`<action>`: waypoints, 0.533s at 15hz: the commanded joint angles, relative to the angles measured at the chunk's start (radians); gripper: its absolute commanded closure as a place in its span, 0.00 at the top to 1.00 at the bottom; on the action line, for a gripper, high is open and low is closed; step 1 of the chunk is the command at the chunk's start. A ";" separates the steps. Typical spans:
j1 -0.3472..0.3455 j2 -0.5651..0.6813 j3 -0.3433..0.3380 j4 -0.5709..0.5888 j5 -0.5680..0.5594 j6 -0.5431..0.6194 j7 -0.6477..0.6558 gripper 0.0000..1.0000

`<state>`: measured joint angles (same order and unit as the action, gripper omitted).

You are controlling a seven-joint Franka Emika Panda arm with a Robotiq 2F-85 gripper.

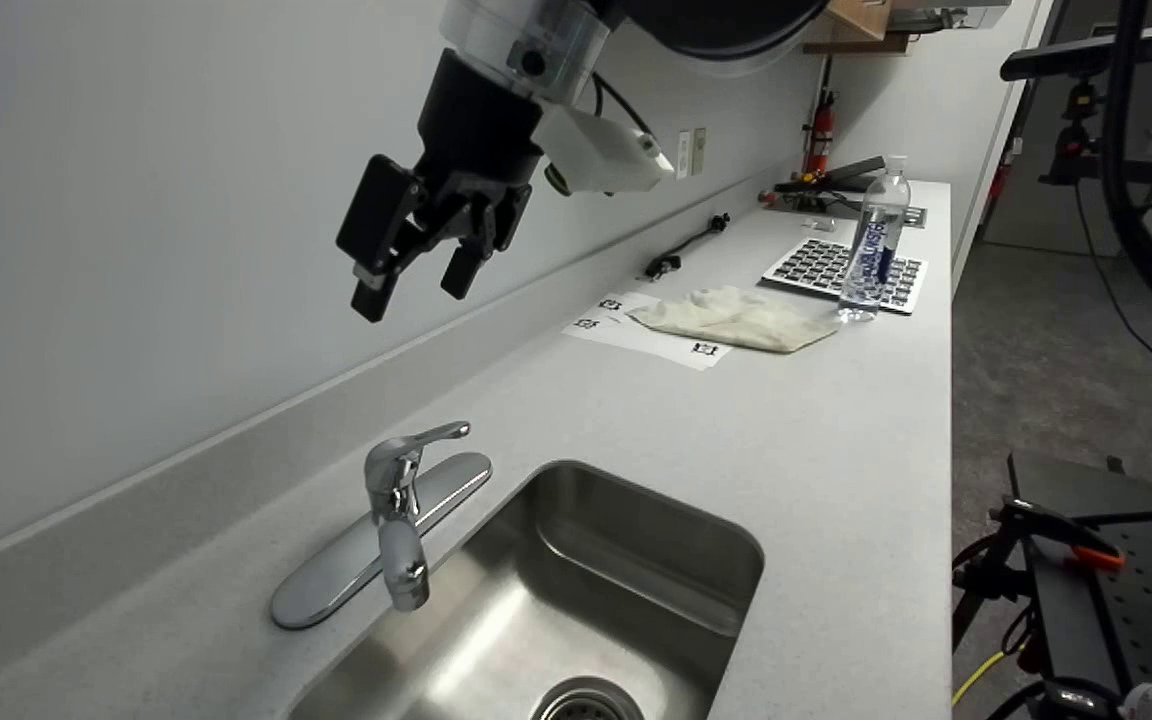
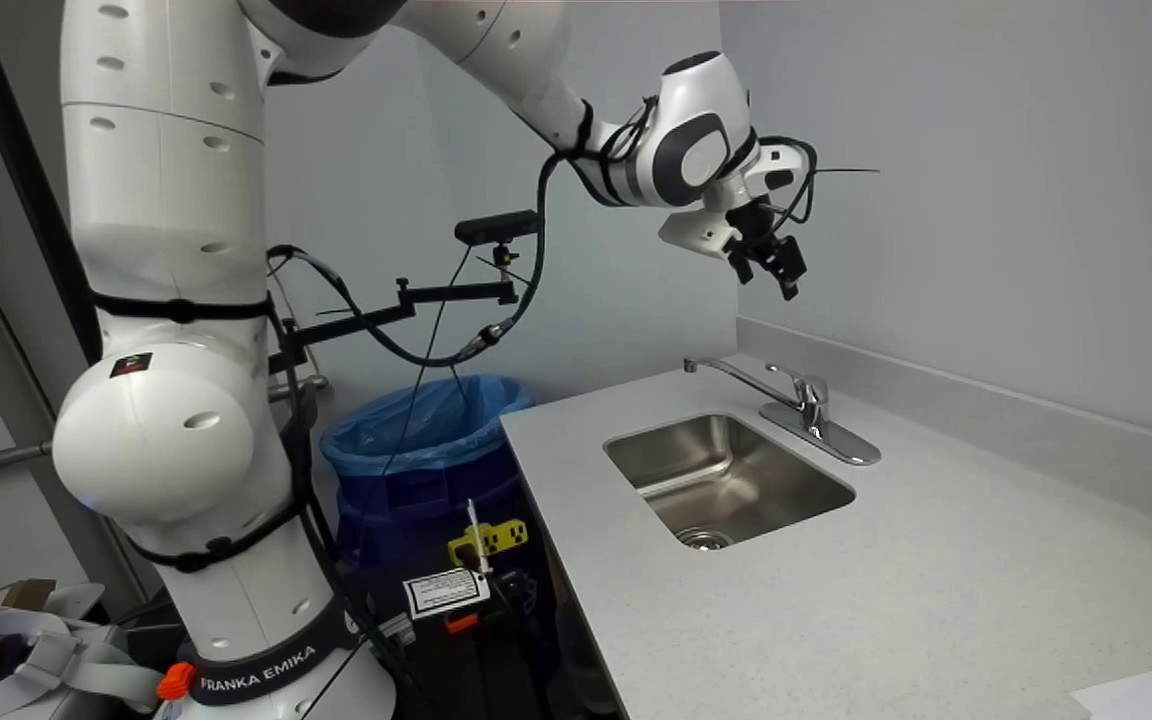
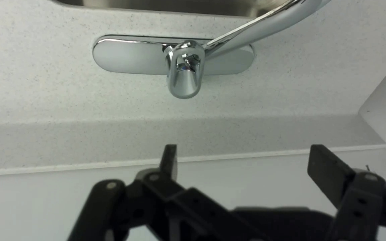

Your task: Move the faucet to the left, push the faucet handle down then to the right

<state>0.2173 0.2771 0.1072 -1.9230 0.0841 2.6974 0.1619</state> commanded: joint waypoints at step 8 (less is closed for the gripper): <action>-0.075 -0.106 0.030 -0.043 0.110 -0.074 -0.088 1.00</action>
<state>0.1735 0.2184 0.1165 -1.9340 0.1564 2.6626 0.1140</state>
